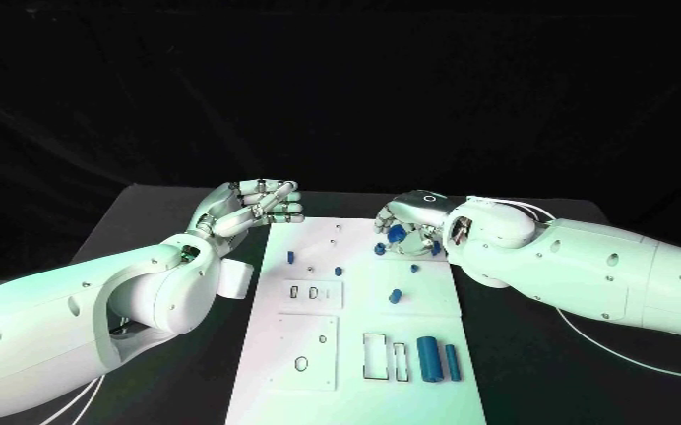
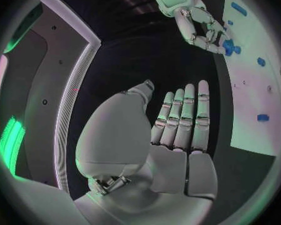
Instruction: Assemble the parts on the task board
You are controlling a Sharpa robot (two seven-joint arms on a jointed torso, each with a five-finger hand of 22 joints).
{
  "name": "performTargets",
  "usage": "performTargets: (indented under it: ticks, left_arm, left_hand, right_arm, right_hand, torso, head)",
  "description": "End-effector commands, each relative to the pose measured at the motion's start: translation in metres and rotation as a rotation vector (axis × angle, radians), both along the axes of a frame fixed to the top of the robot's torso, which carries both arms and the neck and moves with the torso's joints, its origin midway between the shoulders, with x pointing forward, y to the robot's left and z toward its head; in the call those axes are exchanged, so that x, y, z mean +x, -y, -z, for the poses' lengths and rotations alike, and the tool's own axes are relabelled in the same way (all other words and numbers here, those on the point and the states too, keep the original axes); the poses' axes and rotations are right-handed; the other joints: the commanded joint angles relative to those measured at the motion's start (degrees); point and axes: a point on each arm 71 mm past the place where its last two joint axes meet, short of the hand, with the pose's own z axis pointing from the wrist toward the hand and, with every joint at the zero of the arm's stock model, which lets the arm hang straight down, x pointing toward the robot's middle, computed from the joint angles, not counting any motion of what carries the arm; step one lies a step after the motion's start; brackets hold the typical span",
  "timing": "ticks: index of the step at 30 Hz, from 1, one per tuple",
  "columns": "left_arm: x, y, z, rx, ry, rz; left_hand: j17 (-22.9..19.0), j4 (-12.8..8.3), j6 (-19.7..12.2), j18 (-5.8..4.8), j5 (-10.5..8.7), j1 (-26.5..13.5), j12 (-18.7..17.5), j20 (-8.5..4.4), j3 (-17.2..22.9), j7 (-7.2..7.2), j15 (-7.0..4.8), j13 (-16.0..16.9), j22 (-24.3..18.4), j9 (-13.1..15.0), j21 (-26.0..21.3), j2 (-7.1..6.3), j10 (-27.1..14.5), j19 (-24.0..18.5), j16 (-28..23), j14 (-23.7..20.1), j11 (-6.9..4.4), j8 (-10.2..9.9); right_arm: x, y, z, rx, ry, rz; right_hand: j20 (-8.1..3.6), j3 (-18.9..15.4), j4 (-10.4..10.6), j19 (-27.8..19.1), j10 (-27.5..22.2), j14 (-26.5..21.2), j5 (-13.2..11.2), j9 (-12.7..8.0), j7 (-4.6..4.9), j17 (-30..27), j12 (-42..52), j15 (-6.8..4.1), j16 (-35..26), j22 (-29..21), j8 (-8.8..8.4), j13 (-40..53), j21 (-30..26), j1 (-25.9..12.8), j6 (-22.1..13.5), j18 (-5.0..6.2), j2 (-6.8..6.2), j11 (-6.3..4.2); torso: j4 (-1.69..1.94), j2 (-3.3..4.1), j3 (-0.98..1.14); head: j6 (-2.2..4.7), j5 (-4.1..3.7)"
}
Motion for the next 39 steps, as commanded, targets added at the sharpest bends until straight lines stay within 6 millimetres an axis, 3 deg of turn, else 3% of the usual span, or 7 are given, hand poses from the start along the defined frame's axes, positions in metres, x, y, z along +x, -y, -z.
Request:
performTargets:
  ticks: [1, 4, 9, 17, 39]
  left_arm:
    - [-0.001, 0.003, -0.002, -0.010, 0.008, 0.026]
    - [-0.001, 0.003, -0.003, -0.011, 0.007, 0.028]
    - [-0.002, 0.004, -0.003, -0.013, 0.006, 0.032]
    - [-0.002, 0.005, -0.003, -0.016, 0.004, 0.035]
    - [-0.002, 0.008, -0.004, -0.024, -0.004, 0.045]
  left_hand:
    - [0.0, 0.1, 0.0, 0.80, -0.24, 0.1, -0.4, 0.02, 0.1, 1.10, 0.11, -0.1, 0.1, -0.1, 0.2, -0.51, 0.3, 0.4, -0.3, 0.1, 0.11, -0.1]
    - [0.1, 0.1, 0.0, 0.79, -0.25, 0.0, -0.4, 0.01, 0.1, 1.11, 0.12, -0.1, 0.1, -0.1, 0.2, -0.52, 0.3, 0.5, -0.3, 0.1, 0.12, -0.1]
    - [0.1, 0.1, 0.0, 0.79, -0.25, 0.0, -0.5, 0.00, 0.1, 1.12, 0.12, -0.1, 0.1, -0.1, 0.2, -0.53, 0.3, 0.5, -0.4, 0.1, 0.13, -0.1]
    - [0.2, 0.2, 0.0, 0.78, -0.25, -0.1, -0.6, -0.02, 0.0, 1.18, 0.13, -0.1, 0.1, -0.1, 0.3, -0.54, 0.3, 0.6, -0.4, 0.0, 0.16, -0.2]
    - [0.3, 0.3, -0.2, 0.75, -0.24, -0.2, -0.8, -0.04, 0.1, 1.31, 0.18, -0.1, 0.0, -0.1, 0.4, -0.46, 0.2, 0.7, -0.5, -0.1, 0.25, -0.3]
  right_arm:
    - [0.000, -0.002, 0.004, -0.048, 0.009, 0.002]
    - [-0.001, -0.006, 0.007, -0.050, 0.004, 0.000]
    - [0.001, -0.007, 0.010, -0.055, -0.001, 0.004]
    - [0.001, -0.009, 0.013, -0.061, -0.010, 0.001]
    - [0.002, -0.012, 0.019, -0.071, -0.027, -0.004]
  right_hand:
    - [-0.03, 0.0, 0.5, 0.7, -0.5, 0.6, 0.0, 0.1, -0.10, 0.5, 0.4, -0.09, 0.6, 0.7, -0.05, 0.1, 0.5, 0.2, -0.4, -0.06, -0.40, -0.07]
    - [-0.04, 0.2, 0.6, 2.0, -0.7, 1.3, 0.0, 0.3, -0.12, 2.4, 0.9, -0.09, 2.4, 3.1, 0.03, 0.2, 2.2, 0.3, -0.3, -0.39, -0.19, -0.08]
    - [-0.07, 0.5, 0.8, 3.8, -0.6, 2.2, -0.1, 0.5, -0.10, 4.3, 1.5, -0.09, 4.4, 6.1, 0.18, 0.3, 4.4, 0.4, -0.1, -0.83, 0.04, -0.09]
    - [-0.22, 1.3, 1.1, 7.4, -0.7, 4.1, -0.1, 0.7, -0.11, 7.6, 2.2, -0.17, 7.5, 11.6, 0.31, 0.2, 8.4, 0.5, 0.3, -1.68, 0.28, -0.13]
    - [-0.65, 3.2, 2.5, 10.9, 1.4, 6.0, -1.2, 1.5, -0.73, 10.3, 3.7, -0.64, 10.2, 17.2, 0.96, -0.1, 12.2, -0.1, 1.7, -2.54, 1.03, -0.74]
  torso:
    - [0.00, 0.15, 0.03]
    - [0.05, 0.24, 0.10]
    - [0.12, 0.33, 0.05]
    - [0.02, 0.47, 0.10]
    - [-0.06, 0.66, 0.10]
  head:
    - [0.01, 0.06]
    - [0.11, 0.16]
    - [0.01, 0.24]
    - [-0.19, 0.40]
    - [-1.16, 1.11]
